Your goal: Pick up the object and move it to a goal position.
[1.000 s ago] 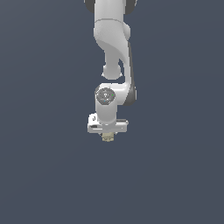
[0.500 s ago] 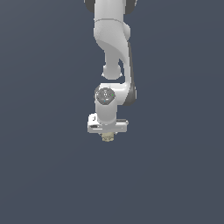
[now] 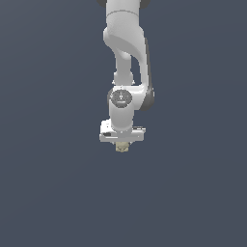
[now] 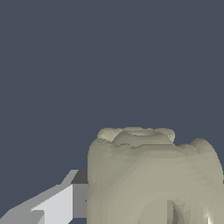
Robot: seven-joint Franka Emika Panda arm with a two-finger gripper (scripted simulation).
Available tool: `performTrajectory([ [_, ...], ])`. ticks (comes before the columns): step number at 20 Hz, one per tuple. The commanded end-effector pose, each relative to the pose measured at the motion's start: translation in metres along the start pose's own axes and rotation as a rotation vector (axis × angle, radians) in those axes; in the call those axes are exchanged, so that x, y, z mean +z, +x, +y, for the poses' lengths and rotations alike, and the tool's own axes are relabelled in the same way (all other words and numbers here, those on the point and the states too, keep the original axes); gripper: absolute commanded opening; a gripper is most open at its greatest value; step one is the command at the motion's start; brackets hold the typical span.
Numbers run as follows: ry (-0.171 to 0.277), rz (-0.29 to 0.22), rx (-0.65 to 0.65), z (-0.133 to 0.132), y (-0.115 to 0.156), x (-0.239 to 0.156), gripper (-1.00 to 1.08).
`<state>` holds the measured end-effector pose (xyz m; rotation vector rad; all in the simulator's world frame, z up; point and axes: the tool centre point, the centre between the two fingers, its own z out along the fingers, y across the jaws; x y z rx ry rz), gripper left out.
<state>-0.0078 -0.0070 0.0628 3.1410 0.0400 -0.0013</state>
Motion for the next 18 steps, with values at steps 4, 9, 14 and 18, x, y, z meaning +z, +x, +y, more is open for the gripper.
performTrajectory([
  [4, 0.000, 0.001, -0.001, -0.022, -0.015, -0.029, -1.00],
  [9, 0.000, 0.001, -0.001, -0.051, -0.034, -0.068, -1.00],
  [14, -0.002, 0.001, -0.001, -0.084, -0.055, -0.111, -1.00],
  [18, -0.002, 0.001, -0.002, -0.112, -0.073, -0.149, -1.00],
])
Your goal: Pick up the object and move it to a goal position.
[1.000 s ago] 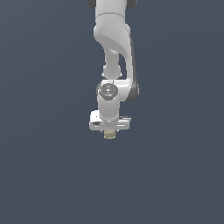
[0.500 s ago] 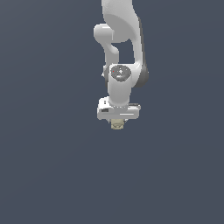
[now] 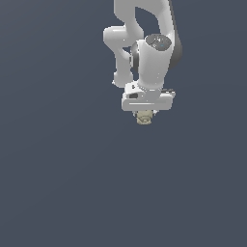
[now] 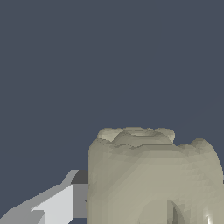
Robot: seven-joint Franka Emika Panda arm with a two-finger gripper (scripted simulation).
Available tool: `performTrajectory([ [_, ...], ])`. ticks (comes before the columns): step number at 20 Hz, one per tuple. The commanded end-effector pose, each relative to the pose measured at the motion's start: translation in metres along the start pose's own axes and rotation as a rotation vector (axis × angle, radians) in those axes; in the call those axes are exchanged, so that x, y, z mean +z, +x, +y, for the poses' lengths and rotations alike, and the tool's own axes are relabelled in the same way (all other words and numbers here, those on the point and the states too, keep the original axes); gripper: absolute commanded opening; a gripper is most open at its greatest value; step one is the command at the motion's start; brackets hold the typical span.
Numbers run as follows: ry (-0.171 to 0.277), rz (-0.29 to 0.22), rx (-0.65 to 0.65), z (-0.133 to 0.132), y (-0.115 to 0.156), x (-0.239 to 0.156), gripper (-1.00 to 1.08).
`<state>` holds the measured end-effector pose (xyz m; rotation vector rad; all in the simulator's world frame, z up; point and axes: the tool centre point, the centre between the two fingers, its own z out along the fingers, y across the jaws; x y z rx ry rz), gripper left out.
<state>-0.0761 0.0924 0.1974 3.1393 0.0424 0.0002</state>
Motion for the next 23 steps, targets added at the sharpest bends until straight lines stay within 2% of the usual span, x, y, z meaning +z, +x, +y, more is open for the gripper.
performTrajectory([
  [1, -0.001, 0.000, 0.000, -0.017, -0.012, -0.024, -1.00],
  [13, -0.001, 0.000, 0.000, -0.087, -0.053, -0.117, -1.00],
  [23, 0.001, 0.000, -0.001, -0.108, -0.063, -0.144, -1.00],
])
